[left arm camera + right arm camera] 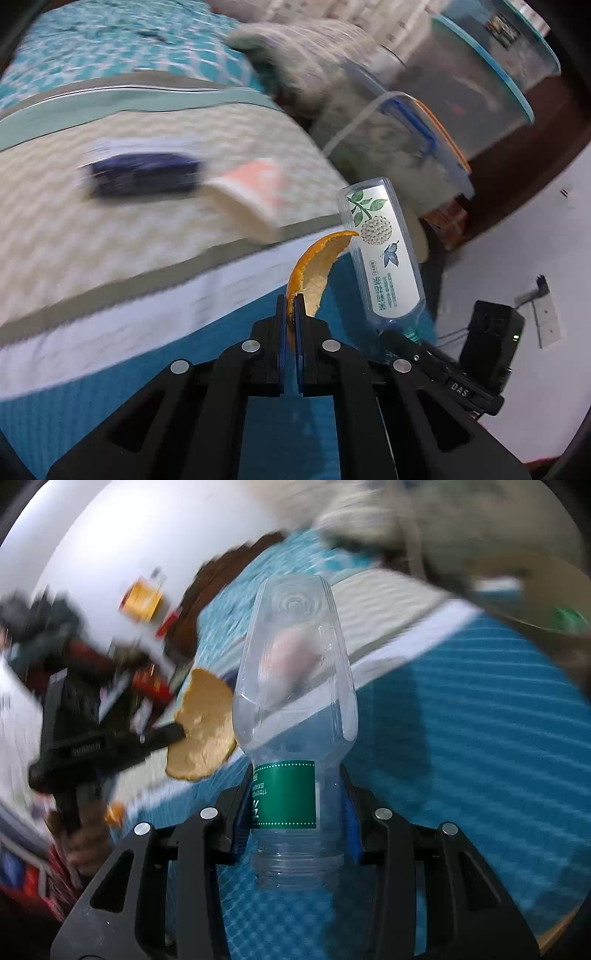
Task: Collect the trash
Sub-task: 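Carry the bottle and orange peel over the beige bin and open both tools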
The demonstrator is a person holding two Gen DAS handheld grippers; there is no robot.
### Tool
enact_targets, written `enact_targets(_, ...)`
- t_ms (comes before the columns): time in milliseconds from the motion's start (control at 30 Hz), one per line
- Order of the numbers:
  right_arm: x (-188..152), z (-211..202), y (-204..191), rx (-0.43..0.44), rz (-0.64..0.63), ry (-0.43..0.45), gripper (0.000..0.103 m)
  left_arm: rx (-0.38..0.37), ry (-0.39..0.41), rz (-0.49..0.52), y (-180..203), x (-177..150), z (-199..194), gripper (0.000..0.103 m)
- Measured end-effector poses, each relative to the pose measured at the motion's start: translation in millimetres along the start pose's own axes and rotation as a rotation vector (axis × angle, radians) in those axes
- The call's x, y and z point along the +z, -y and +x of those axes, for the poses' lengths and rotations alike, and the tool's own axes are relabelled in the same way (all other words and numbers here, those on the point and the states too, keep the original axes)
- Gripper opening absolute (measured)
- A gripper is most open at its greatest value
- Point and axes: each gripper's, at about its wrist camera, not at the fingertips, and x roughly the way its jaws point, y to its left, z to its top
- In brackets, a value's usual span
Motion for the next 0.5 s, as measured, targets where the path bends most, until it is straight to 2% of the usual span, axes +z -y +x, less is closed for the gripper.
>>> enact_targets(167, 25.6, -42.4, 69.0, 0.020, 0.245, 0.138, 0.043, -0.066, -0.080, 0.077, 58.2, 46.8, 65.6, 0.003)
enact_targets(233, 36.2, -55.9, 90.8, 0.020, 0.304, 0.189, 0.043, -0.083, -0.107, 0.105, 82.0, 65.0, 91.4, 0.003)
enact_targets(333, 56.3, -66.5, 116.1, -0.014, 0.342, 0.234, 0.043, -0.100, -0.134, 0.143, 118.5, 85.2, 128.7, 0.003)
enact_targets(500, 84.2, -75.8, 147.4, -0.061, 0.374, 0.257, 0.043, -0.107, -0.162, 0.192, 168.4, 109.3, 179.4, 0.003)
